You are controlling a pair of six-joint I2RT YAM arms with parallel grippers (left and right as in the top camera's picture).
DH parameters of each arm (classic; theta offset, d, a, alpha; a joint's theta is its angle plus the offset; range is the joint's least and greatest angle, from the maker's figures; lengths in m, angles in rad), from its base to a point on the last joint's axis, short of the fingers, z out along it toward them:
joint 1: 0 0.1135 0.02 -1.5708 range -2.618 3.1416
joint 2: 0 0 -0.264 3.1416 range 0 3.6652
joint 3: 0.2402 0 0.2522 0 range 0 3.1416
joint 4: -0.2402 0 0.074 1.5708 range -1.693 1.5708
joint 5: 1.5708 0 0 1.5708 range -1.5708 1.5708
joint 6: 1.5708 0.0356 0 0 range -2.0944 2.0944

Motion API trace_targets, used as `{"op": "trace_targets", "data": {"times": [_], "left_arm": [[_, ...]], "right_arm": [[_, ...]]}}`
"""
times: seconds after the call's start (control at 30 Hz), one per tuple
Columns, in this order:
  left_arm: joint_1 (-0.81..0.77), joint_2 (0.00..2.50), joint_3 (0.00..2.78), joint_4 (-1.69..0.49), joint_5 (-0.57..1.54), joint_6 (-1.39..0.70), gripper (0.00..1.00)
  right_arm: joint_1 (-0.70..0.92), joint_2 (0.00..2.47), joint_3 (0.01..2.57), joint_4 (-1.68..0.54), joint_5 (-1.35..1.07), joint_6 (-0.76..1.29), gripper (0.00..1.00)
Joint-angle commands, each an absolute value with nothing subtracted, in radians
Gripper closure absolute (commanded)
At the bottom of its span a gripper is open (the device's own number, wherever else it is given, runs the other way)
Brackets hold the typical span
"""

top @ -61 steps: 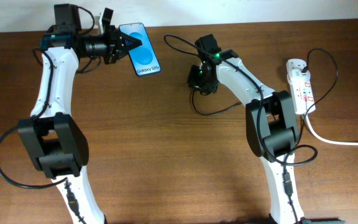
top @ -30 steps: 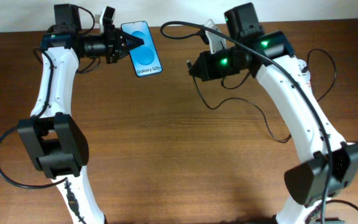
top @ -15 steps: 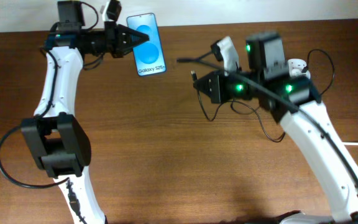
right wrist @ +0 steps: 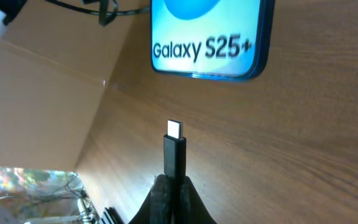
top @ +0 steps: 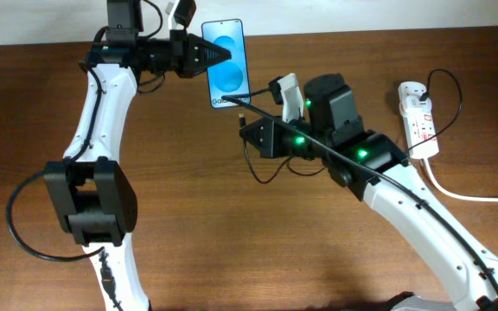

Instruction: Plug charger to phone and switch on socket

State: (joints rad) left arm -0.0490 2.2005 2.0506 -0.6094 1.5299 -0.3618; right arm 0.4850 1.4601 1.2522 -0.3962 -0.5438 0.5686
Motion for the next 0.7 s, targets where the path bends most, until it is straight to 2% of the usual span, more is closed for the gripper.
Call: {"op": "trace_targets", "data": {"times": [0.0,0.17,0.3,0.67], "left_arm": [[-0.041,2.192,2.062,-0.563,1.574,-0.411,1.0],[-0.041,2.192,2.062,-0.554,1.574,-0.45,1.0],[-0.041,2.192,2.062,-0.554,1.574,-0.533,1.0],[-0.071,2.192,2.062,-0.553,1.574,-0.537,1.0]], "right_arm": [[0.505,1.46,1.193,-0.338,-0.504,0.631,0.96],[0.503,1.46,1.135,-0.219,-0.519,0.606,0.96],[0.497,1.462,1.135,-0.207,-0.524,0.581,0.96],[0.483,1.462,1.135,-0.149,-0.569,0.585,0.96]]}}
